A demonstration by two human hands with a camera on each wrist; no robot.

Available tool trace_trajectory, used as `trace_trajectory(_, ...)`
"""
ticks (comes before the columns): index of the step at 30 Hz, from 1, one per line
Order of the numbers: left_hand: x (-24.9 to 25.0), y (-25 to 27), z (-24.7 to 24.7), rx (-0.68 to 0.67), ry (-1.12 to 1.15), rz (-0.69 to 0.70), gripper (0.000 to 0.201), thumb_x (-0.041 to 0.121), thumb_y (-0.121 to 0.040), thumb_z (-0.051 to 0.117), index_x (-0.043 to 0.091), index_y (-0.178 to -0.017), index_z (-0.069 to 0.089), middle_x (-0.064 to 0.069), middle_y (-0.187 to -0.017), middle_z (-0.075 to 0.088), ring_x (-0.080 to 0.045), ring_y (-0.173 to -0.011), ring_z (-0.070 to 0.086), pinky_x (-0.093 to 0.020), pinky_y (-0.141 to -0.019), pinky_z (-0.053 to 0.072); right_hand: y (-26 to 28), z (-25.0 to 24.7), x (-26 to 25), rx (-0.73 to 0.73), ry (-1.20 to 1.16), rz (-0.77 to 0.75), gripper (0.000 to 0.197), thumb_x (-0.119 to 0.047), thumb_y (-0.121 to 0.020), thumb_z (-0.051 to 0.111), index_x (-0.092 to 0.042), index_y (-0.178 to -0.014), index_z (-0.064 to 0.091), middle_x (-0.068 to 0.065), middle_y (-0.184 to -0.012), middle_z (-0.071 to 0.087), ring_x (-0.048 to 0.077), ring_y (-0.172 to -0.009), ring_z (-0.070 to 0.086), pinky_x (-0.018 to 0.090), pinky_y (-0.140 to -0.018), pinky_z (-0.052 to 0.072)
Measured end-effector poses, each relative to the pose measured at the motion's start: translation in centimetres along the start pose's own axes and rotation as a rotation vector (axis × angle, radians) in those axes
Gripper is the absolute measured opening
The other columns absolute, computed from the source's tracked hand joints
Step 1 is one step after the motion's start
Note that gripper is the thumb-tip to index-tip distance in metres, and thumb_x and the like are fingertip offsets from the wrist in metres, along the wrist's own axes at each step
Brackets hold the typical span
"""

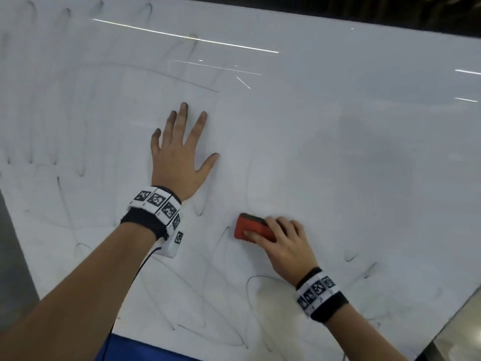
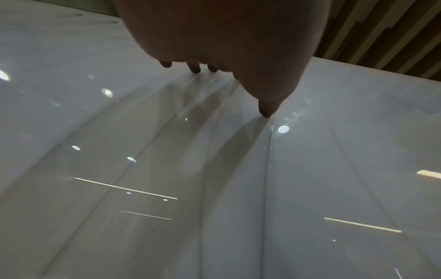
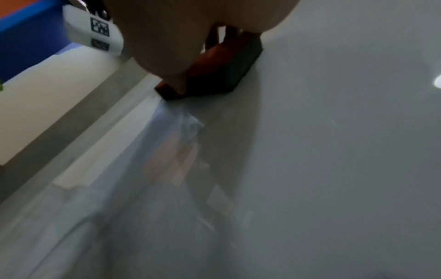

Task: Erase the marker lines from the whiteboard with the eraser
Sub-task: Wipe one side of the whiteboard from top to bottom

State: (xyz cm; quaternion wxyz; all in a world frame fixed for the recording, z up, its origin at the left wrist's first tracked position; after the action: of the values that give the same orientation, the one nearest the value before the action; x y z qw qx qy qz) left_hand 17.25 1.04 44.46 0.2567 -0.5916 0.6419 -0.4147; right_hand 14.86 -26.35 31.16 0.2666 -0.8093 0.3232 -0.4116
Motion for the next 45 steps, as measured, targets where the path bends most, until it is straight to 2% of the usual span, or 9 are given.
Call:
trace_trajectory(2,-0.4,0.0,-0.1,0.003,-0.032,0.019,0.079,0.065,-0.098,0.045,0.034,-0.163,0.013,-0.004,-0.172,0.003,-0.029,-0.158,0.013,-0.058,-0.121,0.02,-2.2,-1.6,1.8,0.028,-0.009,0.01,0.053,-0.008,-0.08,0.072,-0.036,-0.125,0.07,0.012,-0.125,0.058,0.036,-0.103,0.057,0.048,-0.09,0.039)
trace_trajectory(10,-0.7,0.0,0.4,0.032,-0.051,0.042,0.078,0.068,-0.098,0.043,0.035,-0.163,0.015,-0.003,-0.172,0.005,-0.028,-0.157,0.015,-0.056,-0.12,0.022,-12.6,-8.6,10.3,0.494,-0.04,0.633,0.044,-0.026,-0.096,0.063,-0.035,-0.14,0.061,0.019,-0.131,0.054,0.04,-0.113,0.051,0.046,-0.098,0.037)
trace_trajectory(14,-1.3,-0.1,0.6,0.035,-0.112,0.064,0.078,0.071,-0.098,0.041,0.035,-0.163,0.016,-0.004,-0.172,0.007,-0.029,-0.156,0.02,-0.055,-0.119,0.025,-5.1,-0.5,-1.0,0.168,-0.026,0.26,0.051,-0.005,-0.082,0.07,-0.03,-0.127,0.07,0.017,-0.13,0.053,0.039,-0.105,0.056,0.049,-0.091,0.04)
trace_trajectory(18,-2.0,-0.1,0.2,0.031,-0.132,0.133,0.079,0.07,-0.097,0.045,0.034,-0.162,0.02,-0.006,-0.171,0.012,-0.03,-0.153,0.027,-0.055,-0.117,0.029,0.6,2.8,-5.6,-0.076,-0.055,-0.011,0.059,-0.002,-0.08,0.05,-0.032,-0.128,0.066,0.011,-0.129,0.047,0.036,-0.096,0.063,0.045,-0.089,0.039)
trace_trajectory(22,-2.2,-0.2,0.2,0.045,-0.103,0.139,0.079,0.071,-0.096,0.043,0.034,-0.162,0.02,-0.004,-0.171,0.012,-0.03,-0.153,0.026,-0.054,-0.117,0.028,-7.5,-2.1,-0.2,0.124,0.025,0.189,0.061,-0.002,-0.076,0.072,-0.033,-0.128,0.068,0.013,-0.126,0.058,0.036,-0.105,0.054,0.049,-0.091,0.039)
trace_trajectory(29,-1.8,-0.1,-0.2,0.075,-0.009,0.107,0.055,0.043,-0.108,0.035,0.03,-0.161,0.026,-0.002,-0.17,0.018,-0.026,-0.153,0.028,-0.051,-0.116,0.029,-16.5,-6.8,6.0,0.447,0.104,0.596,0.045,-0.017,-0.099,0.06,-0.034,-0.14,0.059,0.018,-0.134,0.056,0.04,-0.114,0.049,0.05,-0.099,0.036)
trace_trajectory(33,-2.8,-0.5,-0.7,0.058,0.0,0.128,0.059,0.018,-0.105,0.045,0.022,-0.161,0.027,0.003,-0.169,0.021,-0.021,-0.152,0.03,-0.047,-0.116,0.028,-10.7,-0.6,-3.0,0.117,0.032,0.112,0.06,-0.001,-0.072,0.072,-0.026,-0.126,0.067,0.017,-0.127,0.058,0.036,-0.106,0.05,0.049,-0.092,0.037)
trace_trajectory(36,-3.8,-0.9,-1.4,0.041,-0.021,0.192,0.074,0.001,-0.095,0.054,0.021,-0.161,0.029,0.003,-0.169,0.023,-0.019,-0.151,0.031,-0.046,-0.116,0.025,-9.2,0.0,-3.8,-0.017,0.046,-0.112,0.061,-0.001,-0.073,0.064,-0.028,-0.127,0.066,0.014,-0.128,0.058,0.035,-0.106,0.05,0.047,-0.093,0.037)
trace_trajectory(45,-3.4,-0.5,-1.3,-0.007,-0.002,0.15,0.071,0.002,-0.096,0.05,0.018,-0.161,0.027,0.0,-0.169,0.021,-0.021,-0.153,0.028,-0.046,-0.116,0.024,-24.8,-11.0,8.3,0.352,0.078,0.454,0.052,-0.017,-0.089,0.053,-0.037,-0.137,0.057,0.014,-0.138,0.054,0.04,-0.123,0.051,0.049,-0.104,0.035)
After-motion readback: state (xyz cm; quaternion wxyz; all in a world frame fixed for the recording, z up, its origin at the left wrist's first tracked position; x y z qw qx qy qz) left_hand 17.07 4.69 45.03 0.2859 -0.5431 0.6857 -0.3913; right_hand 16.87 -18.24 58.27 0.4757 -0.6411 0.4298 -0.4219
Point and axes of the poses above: each hand's wrist, its own y-axis away from the middle knuckle, its own z-axis out of the palm, x = y × z, the point moved 3 cm from there along -y, towards the middle knuckle
